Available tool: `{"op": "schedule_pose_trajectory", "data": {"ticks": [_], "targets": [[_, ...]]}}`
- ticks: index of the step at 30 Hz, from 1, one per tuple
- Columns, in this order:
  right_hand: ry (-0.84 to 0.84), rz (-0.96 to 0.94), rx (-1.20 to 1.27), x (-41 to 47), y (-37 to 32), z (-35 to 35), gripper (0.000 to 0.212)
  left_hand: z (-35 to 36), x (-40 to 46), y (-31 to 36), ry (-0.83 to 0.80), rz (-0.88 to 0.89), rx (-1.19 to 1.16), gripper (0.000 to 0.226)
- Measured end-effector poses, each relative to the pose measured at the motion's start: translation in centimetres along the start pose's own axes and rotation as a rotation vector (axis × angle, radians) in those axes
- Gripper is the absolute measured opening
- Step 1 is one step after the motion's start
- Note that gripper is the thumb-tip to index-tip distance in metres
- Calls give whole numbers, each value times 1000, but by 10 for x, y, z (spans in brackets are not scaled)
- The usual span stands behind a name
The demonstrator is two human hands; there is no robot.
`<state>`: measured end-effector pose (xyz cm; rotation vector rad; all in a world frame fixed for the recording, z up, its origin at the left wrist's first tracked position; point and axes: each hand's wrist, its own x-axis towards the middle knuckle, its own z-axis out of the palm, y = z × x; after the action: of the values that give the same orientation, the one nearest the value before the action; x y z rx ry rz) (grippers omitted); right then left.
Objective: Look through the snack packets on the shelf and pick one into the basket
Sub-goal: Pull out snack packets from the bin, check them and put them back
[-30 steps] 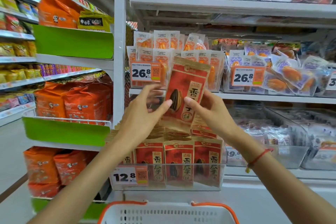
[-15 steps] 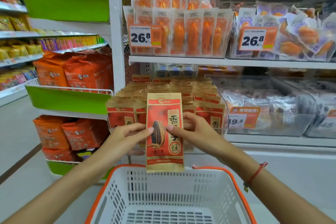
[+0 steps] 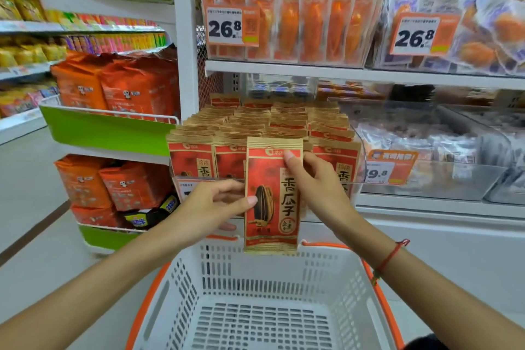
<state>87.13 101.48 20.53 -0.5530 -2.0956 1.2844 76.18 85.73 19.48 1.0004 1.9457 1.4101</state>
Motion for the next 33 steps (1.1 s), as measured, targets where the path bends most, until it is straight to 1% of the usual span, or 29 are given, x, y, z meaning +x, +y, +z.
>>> {"op": "schedule_pose_trajectory", "data": {"ticks": [3,6,11,14,16,18,21,23,26,29,33], "targets": [[-38,18,29,0,-1,-5,39,-3,2,-1,-10,-21,-24,23],[-41,0,62,-1,0,-6,40,-4,2,-2,-12,-24,-31,26],[-53,8,41,-1,3,-8,40,-1,-1,-4,6,-10,-48,19],[-66,11,31,-1,3,-7,40,3,-4,-6,3,-15,-70,24],[-79,31,70,-2,0,-7,38,4,-5,-4,23,15,-81,23],[-121,46,129,-4,-2,-6,33,2,-6,0,65,53,-115,17],[-225,72,198,-7,-4,-5,27,-2,-7,5,155,80,-194,17],[-286,63,176,-8,-3,-3,29,-5,-6,8,226,109,-217,17],[-362,58,152,-9,0,-4,32,-7,-6,8,290,146,-247,17],[-420,62,194,-7,1,-7,38,-8,-6,8,313,151,-266,17],[-467,78,247,-4,1,-13,35,-9,-6,6,293,147,-244,20]]}}
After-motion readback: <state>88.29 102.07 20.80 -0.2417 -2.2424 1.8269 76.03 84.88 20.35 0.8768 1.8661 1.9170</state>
